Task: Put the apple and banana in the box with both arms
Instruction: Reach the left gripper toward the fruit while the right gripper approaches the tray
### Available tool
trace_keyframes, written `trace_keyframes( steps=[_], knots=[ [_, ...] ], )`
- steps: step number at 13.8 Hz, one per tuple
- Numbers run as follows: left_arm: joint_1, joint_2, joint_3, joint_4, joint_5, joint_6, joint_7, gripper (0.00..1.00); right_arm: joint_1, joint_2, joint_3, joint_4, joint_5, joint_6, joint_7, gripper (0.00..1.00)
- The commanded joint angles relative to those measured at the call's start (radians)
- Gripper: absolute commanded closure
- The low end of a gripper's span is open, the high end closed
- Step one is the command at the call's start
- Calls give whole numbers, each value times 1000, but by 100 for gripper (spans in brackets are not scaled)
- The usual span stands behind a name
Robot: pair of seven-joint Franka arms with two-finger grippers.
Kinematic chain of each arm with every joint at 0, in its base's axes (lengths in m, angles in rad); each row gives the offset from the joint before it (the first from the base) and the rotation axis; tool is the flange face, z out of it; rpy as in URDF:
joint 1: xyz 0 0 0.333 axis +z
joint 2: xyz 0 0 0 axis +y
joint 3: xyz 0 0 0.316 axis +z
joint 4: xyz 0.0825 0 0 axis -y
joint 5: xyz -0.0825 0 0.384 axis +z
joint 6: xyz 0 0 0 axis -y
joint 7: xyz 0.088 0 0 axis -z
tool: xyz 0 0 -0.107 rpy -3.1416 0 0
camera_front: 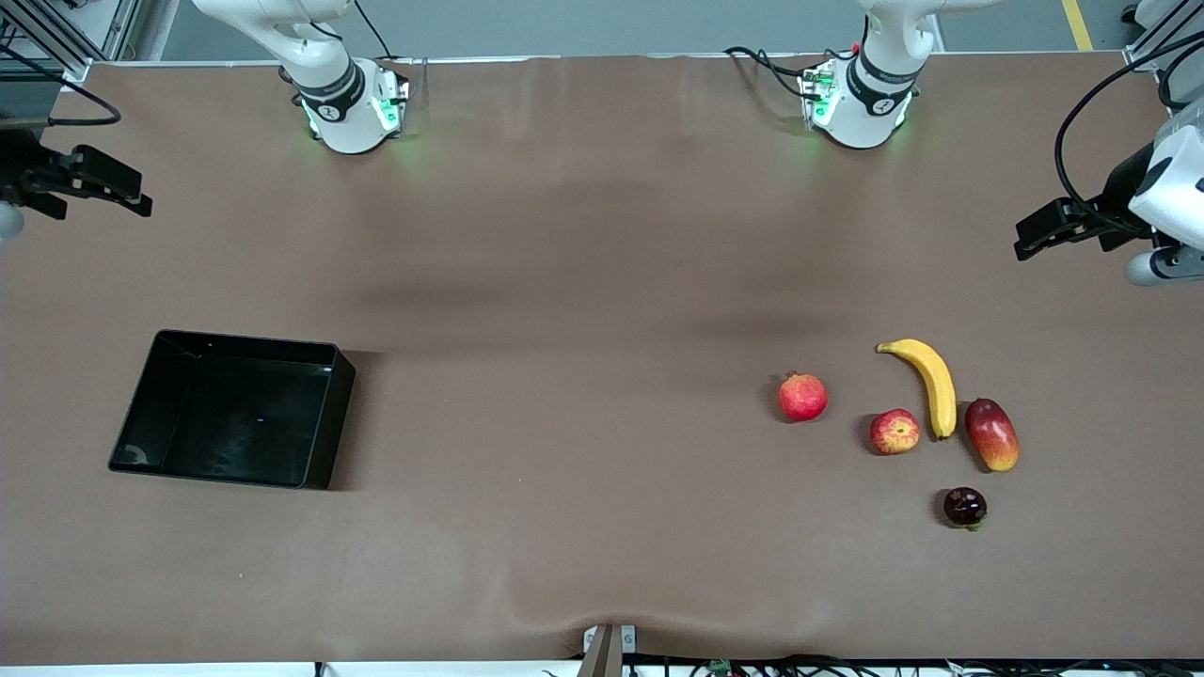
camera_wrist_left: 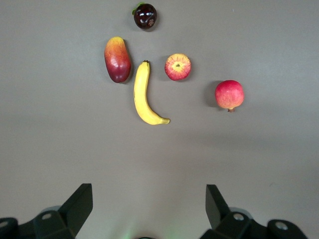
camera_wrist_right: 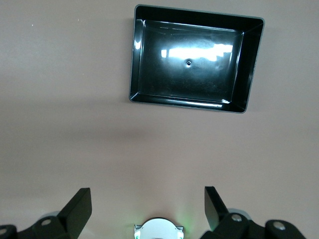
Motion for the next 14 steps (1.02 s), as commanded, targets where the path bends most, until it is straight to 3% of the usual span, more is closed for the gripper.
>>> trace_keyframes(
  steps=[1,7,14],
  knots=[
    [-1,10,3,22,-4,-3,19,0,23,9,2,16,6,24,2,0],
    [2,66,5,30,-7,9,22,0,78,9,1,17,-4,61,-8,0],
    [30,197,9,-42,16,222,16,0,66,17,-1,13,-15,64,-10,0]
  ],
)
